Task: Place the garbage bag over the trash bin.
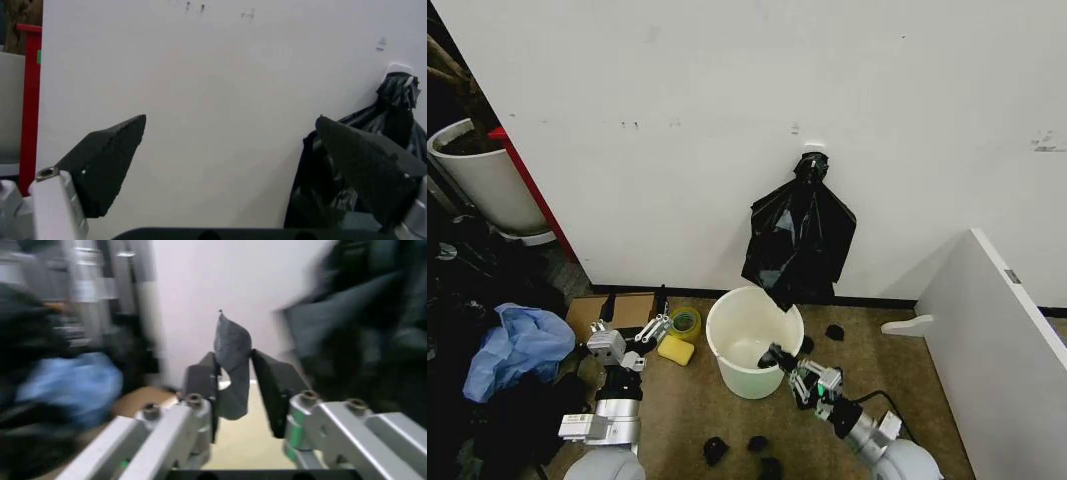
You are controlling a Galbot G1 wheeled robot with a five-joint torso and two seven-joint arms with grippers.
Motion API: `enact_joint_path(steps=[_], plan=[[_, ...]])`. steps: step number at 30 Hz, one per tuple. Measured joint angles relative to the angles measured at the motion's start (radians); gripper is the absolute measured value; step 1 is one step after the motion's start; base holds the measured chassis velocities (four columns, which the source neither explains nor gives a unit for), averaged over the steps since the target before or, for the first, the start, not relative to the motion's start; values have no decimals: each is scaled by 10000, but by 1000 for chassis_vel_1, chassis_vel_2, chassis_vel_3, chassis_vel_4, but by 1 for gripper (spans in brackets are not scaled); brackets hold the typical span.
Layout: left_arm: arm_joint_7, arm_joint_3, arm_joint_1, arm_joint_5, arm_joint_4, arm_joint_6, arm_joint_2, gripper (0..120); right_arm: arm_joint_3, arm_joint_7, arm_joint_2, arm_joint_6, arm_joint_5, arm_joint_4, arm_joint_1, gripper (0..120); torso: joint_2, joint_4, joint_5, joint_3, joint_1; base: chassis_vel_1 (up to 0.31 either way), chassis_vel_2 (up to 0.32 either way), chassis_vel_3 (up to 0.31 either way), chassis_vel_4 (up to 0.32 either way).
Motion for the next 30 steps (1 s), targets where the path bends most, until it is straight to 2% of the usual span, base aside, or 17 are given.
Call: enact_joint_path(steps=[1,3,4,6,7,14,15,20,24,30], plan=[[2,3,12,15,-4,6,-27,100,-32,689,23,-112,-198,0,81,25,1,0,-1,0,0,0,0,0,0],[5,34,84,102,-13,18,-129,100,-156,2906,141,-766,-1153,-42,429,36,0,-1,0,0,0,0,0,0,0],[5,37,98,115,-14,18,-145,100,-167,3093,154,-838,-1262,-56,482,38,0,-1,0,0,0,0,0,0,0],[5,53,247,244,-48,18,-272,100,-269,4267,263,-1349,-2388,-291,1038,48,0,-1,0,0,0,0,0,0,0],[5,53,247,244,-48,18,-272,100,-269,4267,263,-1349,-2388,-291,1038,48,0,-1,0,0,0,0,0,0,0],[-14,-9,628,534,-267,15,-496,100,-384,5618,374,-2204,-4881,-1371,2479,76,0,0,0,1,0,0,0,0,0],[-14,-9,628,534,-267,15,-496,100,-384,5618,374,-2204,-4881,-1371,2479,76,0,0,0,1,0,0,0,0,0],[-77,-325,962,662,-583,-6,-658,100,-413,6303,564,-2512,-6715,-2703,3579,98,0,2,0,1,0,0,0,0,0],[-108,-443,1074,677,-708,-17,-693,100,-340,6376,657,-2688,-7668,-3163,3818,100,0,-1,-1,0,0,0,0,0,0],[-191,-503,1153,746,-767,-47,-745,100,-329,6360,910,-2750,-8015,-3711,4126,100,0,1,0,1,1,0,0,0,0]])
